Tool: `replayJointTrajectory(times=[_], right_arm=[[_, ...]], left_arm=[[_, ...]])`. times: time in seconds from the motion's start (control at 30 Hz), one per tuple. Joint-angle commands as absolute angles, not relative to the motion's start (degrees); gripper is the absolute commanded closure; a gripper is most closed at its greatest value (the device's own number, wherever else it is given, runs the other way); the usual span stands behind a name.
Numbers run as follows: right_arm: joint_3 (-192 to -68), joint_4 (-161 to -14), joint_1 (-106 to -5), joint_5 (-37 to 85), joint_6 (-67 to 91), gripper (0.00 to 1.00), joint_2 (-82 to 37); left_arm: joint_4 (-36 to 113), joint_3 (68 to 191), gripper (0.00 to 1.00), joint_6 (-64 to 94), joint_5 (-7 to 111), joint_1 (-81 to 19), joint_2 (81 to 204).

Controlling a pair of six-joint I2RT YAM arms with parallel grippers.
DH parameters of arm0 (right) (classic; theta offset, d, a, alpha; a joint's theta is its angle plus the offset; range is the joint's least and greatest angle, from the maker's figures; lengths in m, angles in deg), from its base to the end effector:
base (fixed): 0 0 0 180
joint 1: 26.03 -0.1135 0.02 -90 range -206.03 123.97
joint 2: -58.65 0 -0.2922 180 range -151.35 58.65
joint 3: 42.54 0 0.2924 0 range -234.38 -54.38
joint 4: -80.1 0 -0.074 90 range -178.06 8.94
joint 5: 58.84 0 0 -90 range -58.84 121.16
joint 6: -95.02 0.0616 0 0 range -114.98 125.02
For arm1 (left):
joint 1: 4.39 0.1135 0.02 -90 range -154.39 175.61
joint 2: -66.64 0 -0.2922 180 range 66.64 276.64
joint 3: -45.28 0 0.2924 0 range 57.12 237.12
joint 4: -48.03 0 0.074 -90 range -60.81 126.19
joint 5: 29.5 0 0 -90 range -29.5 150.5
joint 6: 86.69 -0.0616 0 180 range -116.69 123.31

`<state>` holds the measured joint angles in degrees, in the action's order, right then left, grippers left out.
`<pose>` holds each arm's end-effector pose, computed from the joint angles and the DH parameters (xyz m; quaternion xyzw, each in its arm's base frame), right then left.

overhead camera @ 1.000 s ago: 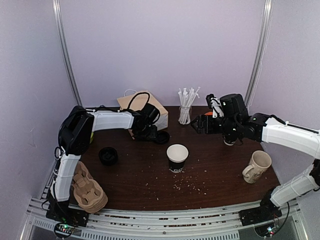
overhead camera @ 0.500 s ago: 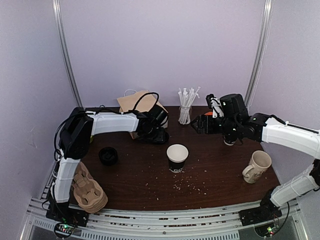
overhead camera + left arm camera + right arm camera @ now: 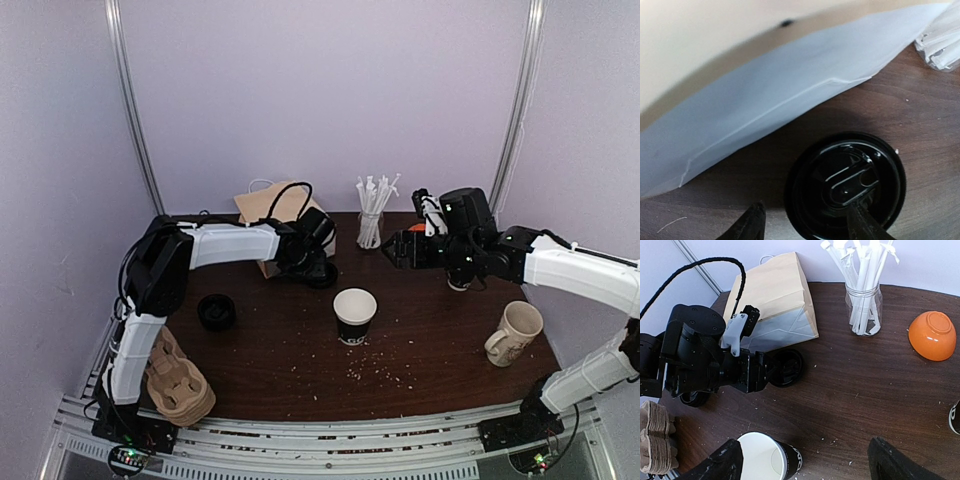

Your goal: Pack the takeout coffee

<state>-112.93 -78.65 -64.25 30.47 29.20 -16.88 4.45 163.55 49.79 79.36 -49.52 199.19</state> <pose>0.2821 0.2231 0.3100 -0.1070 0.8431 0.2774 0.4481 0.4172 -0.3909 0.1446 -0.0565 0.9473 -0.0860 0.3032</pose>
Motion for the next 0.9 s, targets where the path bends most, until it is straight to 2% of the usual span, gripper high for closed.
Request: replayJointTrajectory(times=[0.0, 0.6, 0.7, 0.87], right_arm=[[-112.22, -77.86, -64.0, 30.19, 29.01, 0.12, -15.51], [-112.48, -77.35, -63.92, 30.49, 28.92, 0.12, -15.72], [-112.47, -77.33, -63.92, 30.76, 28.93, 0.12, -15.7], [-112.66, -77.03, -63.92, 30.89, 29.2, 0.12, -15.73]], left_arm=[[6.19, 162.16, 0.44, 50.79, 78.87, -48.12, 199.58], [6.49, 162.49, 0.7, 50.19, 77.17, -47.86, 203.31], [6.44, 161.92, 0.77, 49.92, 77.12, -47.95, 203.16], [8.78, 158.75, 0.95, 49.09, 78.09, -48.99, 200.4]])
